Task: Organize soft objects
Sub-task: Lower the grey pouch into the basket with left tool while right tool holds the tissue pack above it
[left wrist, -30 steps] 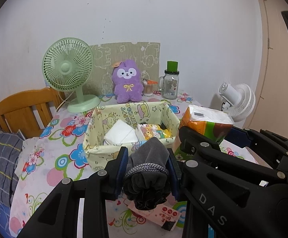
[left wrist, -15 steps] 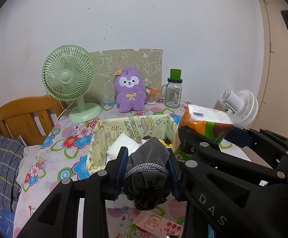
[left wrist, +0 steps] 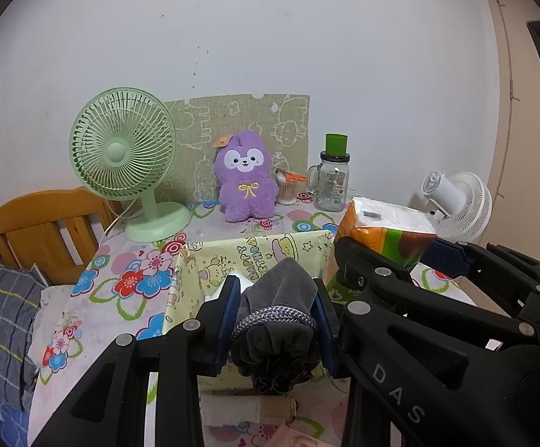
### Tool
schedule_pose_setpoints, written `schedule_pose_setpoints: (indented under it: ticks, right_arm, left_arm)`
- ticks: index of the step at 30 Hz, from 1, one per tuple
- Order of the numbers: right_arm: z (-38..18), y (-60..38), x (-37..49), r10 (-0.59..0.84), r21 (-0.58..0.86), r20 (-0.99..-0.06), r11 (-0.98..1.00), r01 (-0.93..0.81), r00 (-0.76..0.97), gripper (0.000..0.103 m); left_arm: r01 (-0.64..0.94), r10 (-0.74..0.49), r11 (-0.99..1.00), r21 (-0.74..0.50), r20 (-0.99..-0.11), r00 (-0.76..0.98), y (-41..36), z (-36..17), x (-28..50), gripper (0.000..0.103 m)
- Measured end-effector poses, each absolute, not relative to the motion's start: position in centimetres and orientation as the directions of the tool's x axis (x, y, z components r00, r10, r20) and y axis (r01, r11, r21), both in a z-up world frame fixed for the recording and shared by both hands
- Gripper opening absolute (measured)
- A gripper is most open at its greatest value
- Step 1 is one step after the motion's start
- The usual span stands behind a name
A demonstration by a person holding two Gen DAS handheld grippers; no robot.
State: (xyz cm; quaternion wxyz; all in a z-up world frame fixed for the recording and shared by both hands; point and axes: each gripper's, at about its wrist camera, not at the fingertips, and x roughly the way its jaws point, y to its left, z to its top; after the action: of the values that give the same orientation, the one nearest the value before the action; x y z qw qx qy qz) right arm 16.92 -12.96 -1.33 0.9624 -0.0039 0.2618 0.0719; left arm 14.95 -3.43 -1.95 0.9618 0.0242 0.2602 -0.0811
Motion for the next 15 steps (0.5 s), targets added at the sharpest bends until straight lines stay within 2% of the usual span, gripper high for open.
schedule_pose_setpoints:
  ticks: [15]
  right_arm:
    - [-3.1,-12.4,21.2,0.162,0.057,-0.540,0.986,-0.156,0.826,0.049]
  left_arm:
    - [0.147,-0.134,0.989,-0.018,-0.528,0.839,-2.7,-3.3,18.9,0.038]
